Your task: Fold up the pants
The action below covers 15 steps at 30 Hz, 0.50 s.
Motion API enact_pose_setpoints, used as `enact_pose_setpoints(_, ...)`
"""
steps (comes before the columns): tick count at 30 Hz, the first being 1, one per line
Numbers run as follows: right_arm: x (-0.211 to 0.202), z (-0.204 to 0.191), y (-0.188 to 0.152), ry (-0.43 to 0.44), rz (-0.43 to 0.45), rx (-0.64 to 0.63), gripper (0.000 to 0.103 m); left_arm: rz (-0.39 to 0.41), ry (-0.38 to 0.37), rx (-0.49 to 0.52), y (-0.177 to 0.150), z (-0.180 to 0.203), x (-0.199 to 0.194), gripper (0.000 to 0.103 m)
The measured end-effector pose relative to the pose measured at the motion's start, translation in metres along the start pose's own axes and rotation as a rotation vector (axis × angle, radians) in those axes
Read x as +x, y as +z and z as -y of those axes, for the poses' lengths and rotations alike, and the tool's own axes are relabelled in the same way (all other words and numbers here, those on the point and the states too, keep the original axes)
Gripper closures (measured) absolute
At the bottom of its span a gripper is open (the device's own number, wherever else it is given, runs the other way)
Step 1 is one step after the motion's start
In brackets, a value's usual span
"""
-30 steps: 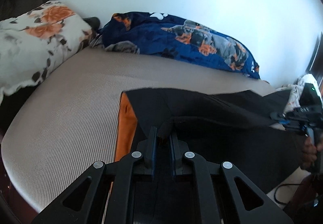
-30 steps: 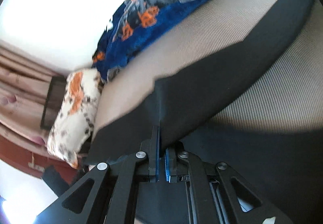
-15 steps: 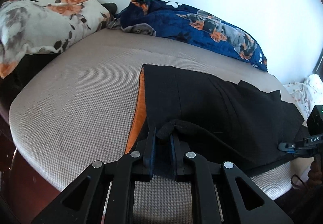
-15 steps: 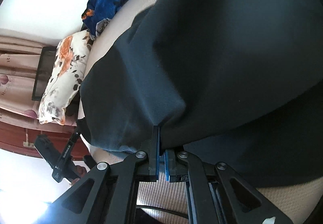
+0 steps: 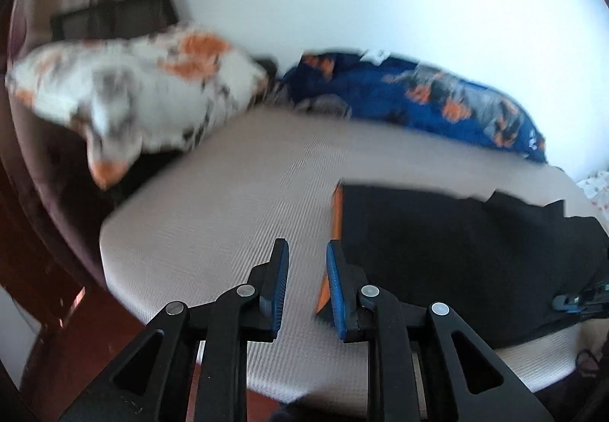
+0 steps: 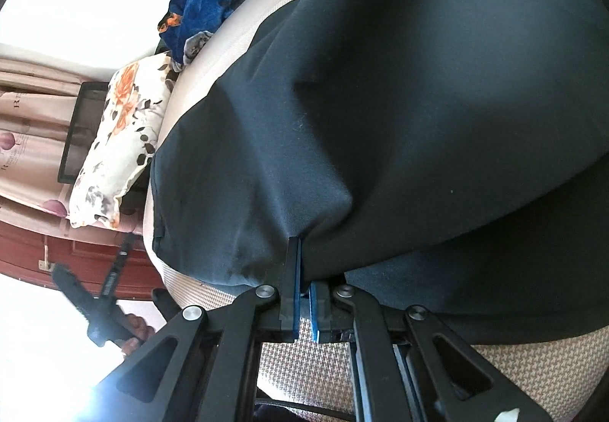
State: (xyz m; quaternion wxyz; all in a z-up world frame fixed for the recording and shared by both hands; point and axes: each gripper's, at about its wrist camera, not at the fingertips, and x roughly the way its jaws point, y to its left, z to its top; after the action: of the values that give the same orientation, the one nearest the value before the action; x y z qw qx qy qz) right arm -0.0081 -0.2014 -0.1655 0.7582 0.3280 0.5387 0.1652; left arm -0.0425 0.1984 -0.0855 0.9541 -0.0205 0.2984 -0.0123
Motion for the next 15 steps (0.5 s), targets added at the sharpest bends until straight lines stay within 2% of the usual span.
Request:
enact_pose_setpoints(3, -0.001, 0.001, -0.002, 0.003, 0.006, 0.005, 0.098, -0.003, -0.115, 0.086, 0.003, 0.039, -0.003, 0.078)
enact_pose_setpoints(6, -0.002, 0.003, -0.004, 0.017, 0.011, 0.012, 0.097, -0.109, -0.269, 0.125, -0.008, 0.081, 0.023, 0.075)
enact_pose_setpoints(8, -0.004, 0.006, -0.004, 0.040, 0.011, 0.024, 0.095, -0.195, -0.284, 0.159, -0.022, 0.100, 0.043, 0.075)
enact_pose_setpoints(10, -0.010, 0.016, -0.004, 0.089, 0.008, 0.056, 0.093, -0.268, -0.294, 0.142, -0.034, 0.105, 0.060, 0.075)
enact_pose_setpoints(12, -0.024, 0.032, 0.000, 0.128, 0.025, 0.096, 0.085, -0.271, -0.313, 0.102, -0.035, 0.100, 0.063, 0.074)
enact_pose_setpoints(15, -0.060, 0.063, 0.011, 0.108, 0.138, 0.134, 0.082, -0.290, -0.316, 0.077, -0.034, 0.095, 0.067, 0.073)
